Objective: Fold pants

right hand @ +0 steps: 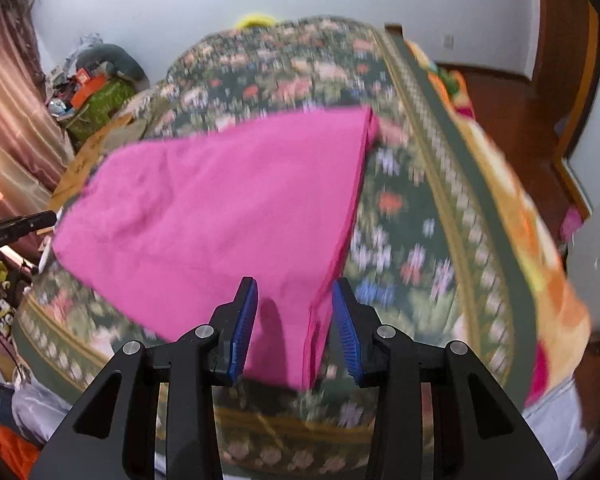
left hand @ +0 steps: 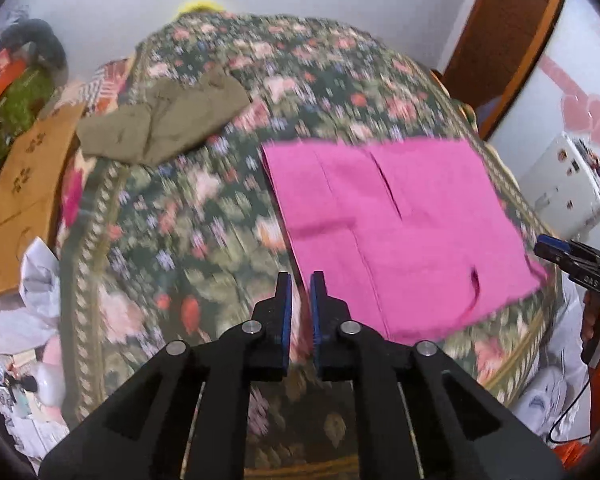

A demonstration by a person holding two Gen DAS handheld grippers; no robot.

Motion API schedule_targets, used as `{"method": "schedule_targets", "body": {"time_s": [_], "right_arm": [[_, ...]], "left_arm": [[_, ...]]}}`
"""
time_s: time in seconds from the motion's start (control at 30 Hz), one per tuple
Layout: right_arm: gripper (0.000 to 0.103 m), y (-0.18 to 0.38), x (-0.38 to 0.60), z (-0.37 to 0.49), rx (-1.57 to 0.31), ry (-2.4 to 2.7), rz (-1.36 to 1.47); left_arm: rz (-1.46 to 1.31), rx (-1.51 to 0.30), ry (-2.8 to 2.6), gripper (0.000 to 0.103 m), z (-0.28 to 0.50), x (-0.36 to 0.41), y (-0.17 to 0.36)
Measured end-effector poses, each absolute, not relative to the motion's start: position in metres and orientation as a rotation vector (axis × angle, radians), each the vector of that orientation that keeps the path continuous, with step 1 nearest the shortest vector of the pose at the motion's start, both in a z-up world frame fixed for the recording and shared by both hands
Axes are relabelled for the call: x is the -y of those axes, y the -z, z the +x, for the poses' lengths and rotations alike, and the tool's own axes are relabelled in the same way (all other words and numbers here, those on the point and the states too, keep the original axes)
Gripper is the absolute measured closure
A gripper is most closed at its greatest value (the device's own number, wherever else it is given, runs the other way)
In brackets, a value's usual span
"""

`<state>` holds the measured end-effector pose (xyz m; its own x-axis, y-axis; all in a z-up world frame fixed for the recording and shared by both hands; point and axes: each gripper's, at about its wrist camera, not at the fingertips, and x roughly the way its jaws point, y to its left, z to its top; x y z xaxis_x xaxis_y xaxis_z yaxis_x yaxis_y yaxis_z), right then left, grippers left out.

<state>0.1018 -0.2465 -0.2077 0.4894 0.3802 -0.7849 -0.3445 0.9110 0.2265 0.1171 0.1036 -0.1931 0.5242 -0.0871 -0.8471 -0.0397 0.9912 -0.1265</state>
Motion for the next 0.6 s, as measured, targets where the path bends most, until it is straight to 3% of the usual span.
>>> {"method": "schedule_targets", "body": {"time_s": [0.33, 0.4, 0.6], "right_arm": [[0.055, 0.187, 0.252, 0.171, -0.869, -0.39, 0.035], [0.051, 0.192, 0.253, 0.191, -0.876, -0.378, 0.042], [0.05, 0.218, 0.255, 0.24, -0.937, -0.366, 0.075]], "left_arm": [[-0.17, -1.017, 0.01, 0.064, 0.196, -0.119, 0.19], [-0.187, -1.034, 0.012, 0.063, 0.21, -0.12, 0.196], [-0.323, -1.118, -0.01, 0.063, 0.248, -0.133, 0.228]]}}
